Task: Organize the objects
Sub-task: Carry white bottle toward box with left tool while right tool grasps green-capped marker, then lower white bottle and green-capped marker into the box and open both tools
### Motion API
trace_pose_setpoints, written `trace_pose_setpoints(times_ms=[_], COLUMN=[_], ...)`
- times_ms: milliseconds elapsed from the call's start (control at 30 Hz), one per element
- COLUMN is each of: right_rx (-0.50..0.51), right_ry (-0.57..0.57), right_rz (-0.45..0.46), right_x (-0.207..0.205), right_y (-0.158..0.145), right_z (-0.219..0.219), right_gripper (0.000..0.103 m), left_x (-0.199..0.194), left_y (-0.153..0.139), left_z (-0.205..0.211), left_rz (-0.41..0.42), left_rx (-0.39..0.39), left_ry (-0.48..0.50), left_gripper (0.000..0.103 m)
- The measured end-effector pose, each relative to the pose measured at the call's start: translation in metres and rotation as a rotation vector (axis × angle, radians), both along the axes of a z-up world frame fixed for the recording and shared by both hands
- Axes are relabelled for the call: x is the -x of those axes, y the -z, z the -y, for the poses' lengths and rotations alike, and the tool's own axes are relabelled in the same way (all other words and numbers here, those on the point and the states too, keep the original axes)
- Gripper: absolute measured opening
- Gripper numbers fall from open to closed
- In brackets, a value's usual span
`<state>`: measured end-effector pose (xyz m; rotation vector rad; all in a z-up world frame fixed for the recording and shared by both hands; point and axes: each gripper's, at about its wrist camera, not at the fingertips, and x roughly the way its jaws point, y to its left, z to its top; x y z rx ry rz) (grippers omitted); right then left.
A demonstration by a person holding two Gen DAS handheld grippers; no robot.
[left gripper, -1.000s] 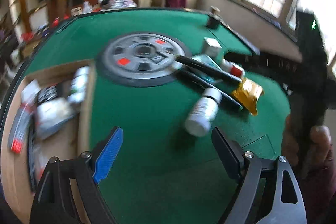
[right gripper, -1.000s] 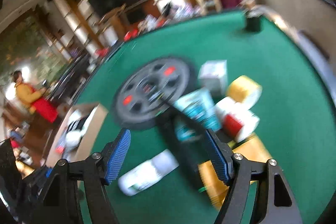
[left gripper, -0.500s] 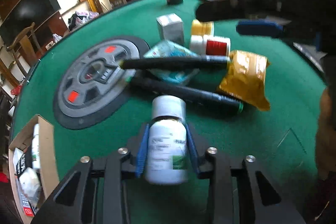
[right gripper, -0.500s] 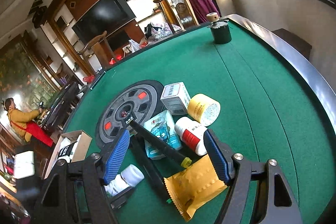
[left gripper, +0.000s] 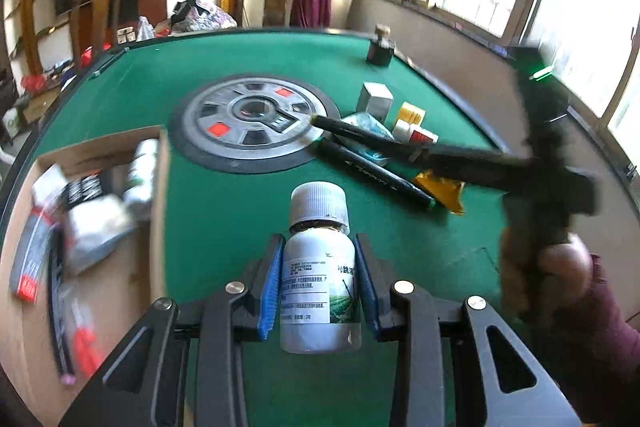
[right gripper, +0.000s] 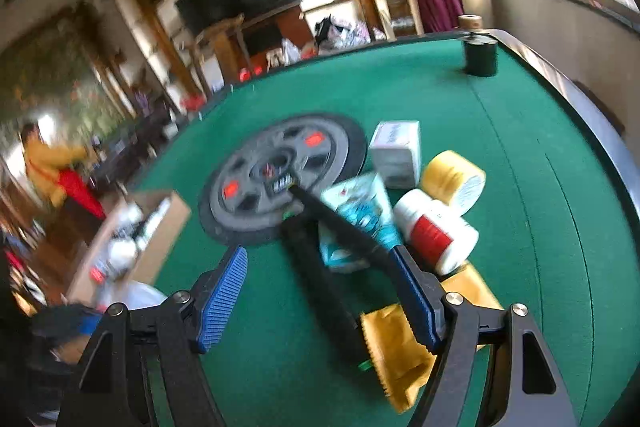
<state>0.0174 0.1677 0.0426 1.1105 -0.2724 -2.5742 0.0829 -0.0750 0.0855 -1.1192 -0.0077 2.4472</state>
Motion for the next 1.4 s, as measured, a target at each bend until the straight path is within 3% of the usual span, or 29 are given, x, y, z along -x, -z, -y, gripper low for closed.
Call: trace_pose_setpoints(times_ms=[100, 200, 233, 300, 333, 467, 767, 867, 1067, 1167, 1400], right_rx=[-0.159, -0.313, -0.362, -0.349, -0.339, -0.348, -0.384, -0.334, -0.068, 0.095, 0.343], right_ry=[-0.038, -0.081, -0.080, -0.103, -0.114, -0.178, -0.108, -0.082, -0.094, -0.141, -0.289], right_rz=[0.081, 0.150, 0.131, 0.148, 0.168, 0.206, 0.183, 0.192, 0.218, 0.242, 0.316], right_x=[0.008, 0.018, 0.017, 0.018, 0.019, 0.010, 0.017, 0.018, 0.007, 0.002, -0.003], right_y=[0.015, 0.035, 0.037, 0.035, 0.033, 0.031, 0.029, 0.028, 0.014, -0.002, -0.030], right_z=[0.030, 0.055, 0.061, 0.066, 0.067, 0.076, 0.090, 0.085, 0.065, 0.061, 0.096], right_gripper=[0.077, 0.069, 0.064, 0.040, 0.020, 0.018, 0.018, 0.016, 0.016, 0.016, 0.017], left_x=[-0.014, -0.023, -0.025, -0.027, -0.027, -0.027, -0.034, -0.036, -0.039, -0.039, -0.032], left_y=[-0.007, -0.009, -0.009, -0.007, -0.006, 0.000, 0.006, 0.005, -0.001, -0.002, 0.009], left_z=[0.021, 0.033, 0.038, 0.045, 0.048, 0.060, 0.076, 0.086, 0.115, 0.133, 0.172], left_rz=[-0.011, -0.027, -0.027, -0.022, -0.019, -0.002, 0.005, 0.001, -0.018, -0.022, 0.023], left_rx=[-0.041, -0.063, -0.077, -0.095, -0.102, -0.129, -0.157, -0.166, -0.167, -0.152, -0.094], left_ry=[-0.014, -0.028, -0.032, -0.042, -0.047, -0.070, -0.100, -0.127, -0.196, -0.247, -0.368], left_gripper=[0.033, 0.033, 0.033, 0.033, 0.033, 0.033, 0.033, 0.033, 0.033, 0.033, 0.033])
